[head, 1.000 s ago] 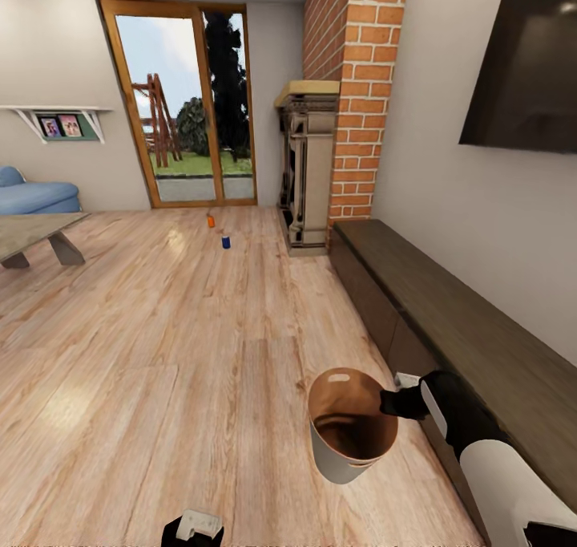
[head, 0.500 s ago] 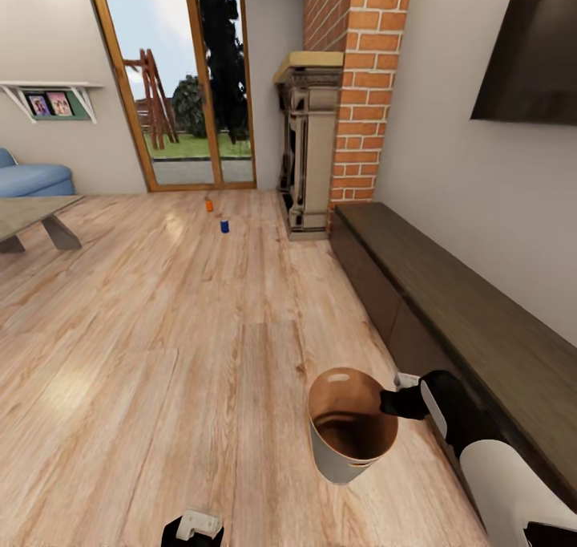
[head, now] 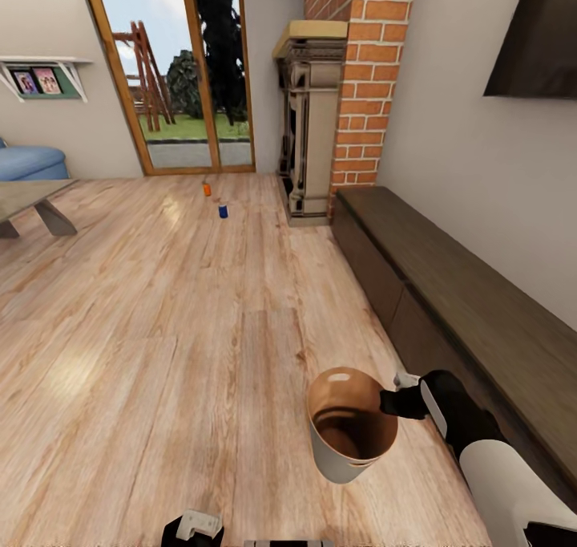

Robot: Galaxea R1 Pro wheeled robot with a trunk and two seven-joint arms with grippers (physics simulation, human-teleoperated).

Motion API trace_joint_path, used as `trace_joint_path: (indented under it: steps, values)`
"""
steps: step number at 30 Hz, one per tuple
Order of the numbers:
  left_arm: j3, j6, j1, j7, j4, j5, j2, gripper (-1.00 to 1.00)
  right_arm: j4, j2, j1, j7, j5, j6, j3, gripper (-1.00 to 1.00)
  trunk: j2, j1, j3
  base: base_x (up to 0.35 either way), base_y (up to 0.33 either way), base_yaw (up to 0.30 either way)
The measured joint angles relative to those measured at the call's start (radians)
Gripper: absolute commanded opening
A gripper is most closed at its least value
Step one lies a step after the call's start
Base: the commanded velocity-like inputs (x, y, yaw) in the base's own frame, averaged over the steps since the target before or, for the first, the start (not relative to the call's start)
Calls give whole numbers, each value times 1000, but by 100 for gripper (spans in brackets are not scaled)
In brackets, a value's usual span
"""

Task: Put the three can of soda from the living room inside the tash can in the kitchen.

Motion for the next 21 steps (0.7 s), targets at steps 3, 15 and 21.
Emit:
trace_joint_path:
  steps: [3, 15, 21]
  values:
    - [0, 0, 0, 0, 0, 0, 0, 100, 0, 0, 0, 0, 5, -1, 0, -100, 0, 0, -5, 0, 0, 0]
    - [0, 0, 0, 0, -2, 0, 1, 100, 0, 1, 0, 0, 2, 0, 1, -100, 0, 0, -19, 0, 0, 0]
    - [1, 1, 0, 0, -1, 1, 2, 100, 0, 2, 0, 0, 0, 0, 2, -100, 0, 1, -28, 0, 0, 0]
